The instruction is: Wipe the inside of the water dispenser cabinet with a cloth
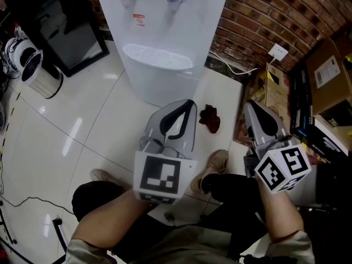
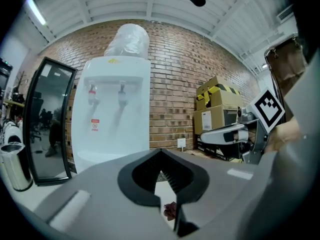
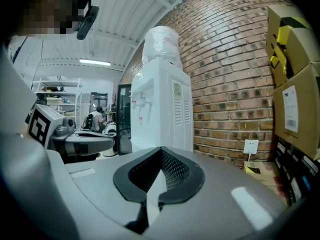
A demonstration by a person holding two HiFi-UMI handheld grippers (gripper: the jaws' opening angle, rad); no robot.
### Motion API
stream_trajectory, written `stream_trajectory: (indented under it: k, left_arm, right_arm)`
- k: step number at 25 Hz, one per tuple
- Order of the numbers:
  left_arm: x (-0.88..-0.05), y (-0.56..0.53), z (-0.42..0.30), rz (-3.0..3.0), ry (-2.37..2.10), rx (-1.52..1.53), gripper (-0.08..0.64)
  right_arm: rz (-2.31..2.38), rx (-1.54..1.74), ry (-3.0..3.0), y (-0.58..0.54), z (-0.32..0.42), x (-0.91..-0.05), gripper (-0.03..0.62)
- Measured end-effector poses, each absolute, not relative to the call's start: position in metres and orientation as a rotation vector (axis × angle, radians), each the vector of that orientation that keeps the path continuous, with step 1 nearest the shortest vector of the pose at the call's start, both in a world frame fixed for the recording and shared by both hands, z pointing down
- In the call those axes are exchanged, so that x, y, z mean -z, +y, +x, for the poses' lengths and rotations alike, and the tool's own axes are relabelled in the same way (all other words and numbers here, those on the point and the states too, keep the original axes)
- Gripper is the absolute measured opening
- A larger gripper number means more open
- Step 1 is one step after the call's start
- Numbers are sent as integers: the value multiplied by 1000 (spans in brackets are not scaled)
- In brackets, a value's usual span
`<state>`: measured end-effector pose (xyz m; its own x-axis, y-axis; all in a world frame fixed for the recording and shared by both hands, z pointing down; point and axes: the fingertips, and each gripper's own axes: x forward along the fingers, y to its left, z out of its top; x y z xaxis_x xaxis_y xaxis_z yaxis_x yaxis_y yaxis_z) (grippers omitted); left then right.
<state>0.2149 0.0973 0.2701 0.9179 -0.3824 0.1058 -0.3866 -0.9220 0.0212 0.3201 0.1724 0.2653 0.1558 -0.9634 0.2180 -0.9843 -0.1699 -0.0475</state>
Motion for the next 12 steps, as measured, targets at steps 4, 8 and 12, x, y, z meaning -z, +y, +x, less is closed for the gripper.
stream_trajectory:
  k: [4,8,12]
  left_arm:
    - [-269,95,212,3036,-623,-155,0]
    - [-269,95,212,3039,-615,-156,0]
    - [-270,96,212,3046,-611,-150,0]
  right_arm:
    - [2306,-302,-1949,172,320,-267,11]
    - [2314,-306,-1946,171,321,-267,11]
    - [2322,-314,-1941,171,322,-268,11]
